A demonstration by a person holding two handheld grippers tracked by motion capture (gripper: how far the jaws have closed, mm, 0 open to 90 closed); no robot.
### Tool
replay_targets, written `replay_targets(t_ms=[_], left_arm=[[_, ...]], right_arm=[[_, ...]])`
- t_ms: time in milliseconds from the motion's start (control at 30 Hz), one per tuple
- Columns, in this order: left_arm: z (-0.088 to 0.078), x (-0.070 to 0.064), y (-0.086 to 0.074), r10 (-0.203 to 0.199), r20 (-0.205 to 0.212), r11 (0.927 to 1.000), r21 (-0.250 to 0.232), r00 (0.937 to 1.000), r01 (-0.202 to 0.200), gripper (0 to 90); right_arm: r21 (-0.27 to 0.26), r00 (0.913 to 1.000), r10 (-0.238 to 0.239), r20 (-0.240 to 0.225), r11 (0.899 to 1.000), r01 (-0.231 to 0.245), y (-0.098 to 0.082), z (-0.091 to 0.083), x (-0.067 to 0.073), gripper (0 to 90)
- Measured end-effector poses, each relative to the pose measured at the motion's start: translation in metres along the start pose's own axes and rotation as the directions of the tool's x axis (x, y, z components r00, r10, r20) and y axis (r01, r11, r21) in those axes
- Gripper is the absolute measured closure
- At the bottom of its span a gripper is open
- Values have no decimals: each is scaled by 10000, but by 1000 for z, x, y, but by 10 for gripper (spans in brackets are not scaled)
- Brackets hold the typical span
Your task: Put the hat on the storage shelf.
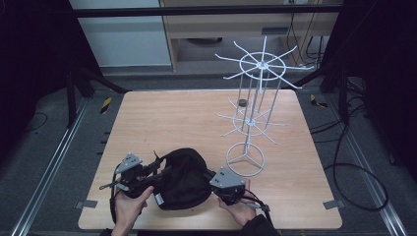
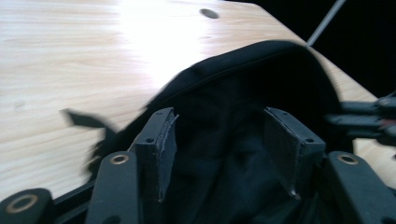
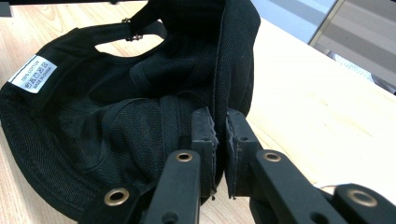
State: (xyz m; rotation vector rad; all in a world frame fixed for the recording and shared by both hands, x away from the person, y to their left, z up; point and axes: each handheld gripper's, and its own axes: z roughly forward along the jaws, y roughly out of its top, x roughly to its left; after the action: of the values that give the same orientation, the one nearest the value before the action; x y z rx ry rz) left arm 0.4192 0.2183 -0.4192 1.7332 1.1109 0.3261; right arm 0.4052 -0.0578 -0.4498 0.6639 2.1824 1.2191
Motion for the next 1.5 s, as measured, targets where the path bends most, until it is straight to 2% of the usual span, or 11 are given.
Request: replay_targets(t_ms=[133,200,267,467,733,933,1033,1133,1300,1400,1500], left_arm=[[10,-13,7,141,243,9999,-75,9996,-139,419],[12,-15,8,94,298,9999,-88,9995,-91,409],[16,-19,12,-123,589,9996,-243,9982,138,400],[25,-30,19,-142,677,9989,-431,9976,171,375],[35,-39,16,-133,331,9998,-156,9994,138,352],[40,-40,12,-288,286,9995,140,9992,285,347],[42,-40,11,-274,338,9996,117,9991,270,336],[40,-39,13,-306,296,9994,-153,9991,311,338],[42,-41,14,-311,248,9994,-145,9992,315,339],[44,-46,13,-19,-38,9999,-130,10000,19,386],[42,-45,14,-27,4,9998,-177,10000,27,469]], right_arm=[[-7,10000,5,-62,10000,-5,0,1,1,840],[-9,10000,-6,-82,10000,6,0,1,1,839],[-4,9999,-3,-104,10000,3,0,1,2,839],[-37,9999,8,-171,10000,-8,1,3,5,838],[-27,9998,106,-145,9999,-107,1,4,5,837],[-243,9999,137,-51,9996,-138,1,2,6,838],[-332,9999,92,-128,9994,-96,3,1,7,837],[-310,9996,59,-289,9995,-68,2,2,7,837],[-324,9983,-110,-571,9994,91,3,4,10,834],[-417,9965,-255,-790,9989,222,3,5,13,831],[-481,9960,-263,-852,9986,223,3,4,13,829]])
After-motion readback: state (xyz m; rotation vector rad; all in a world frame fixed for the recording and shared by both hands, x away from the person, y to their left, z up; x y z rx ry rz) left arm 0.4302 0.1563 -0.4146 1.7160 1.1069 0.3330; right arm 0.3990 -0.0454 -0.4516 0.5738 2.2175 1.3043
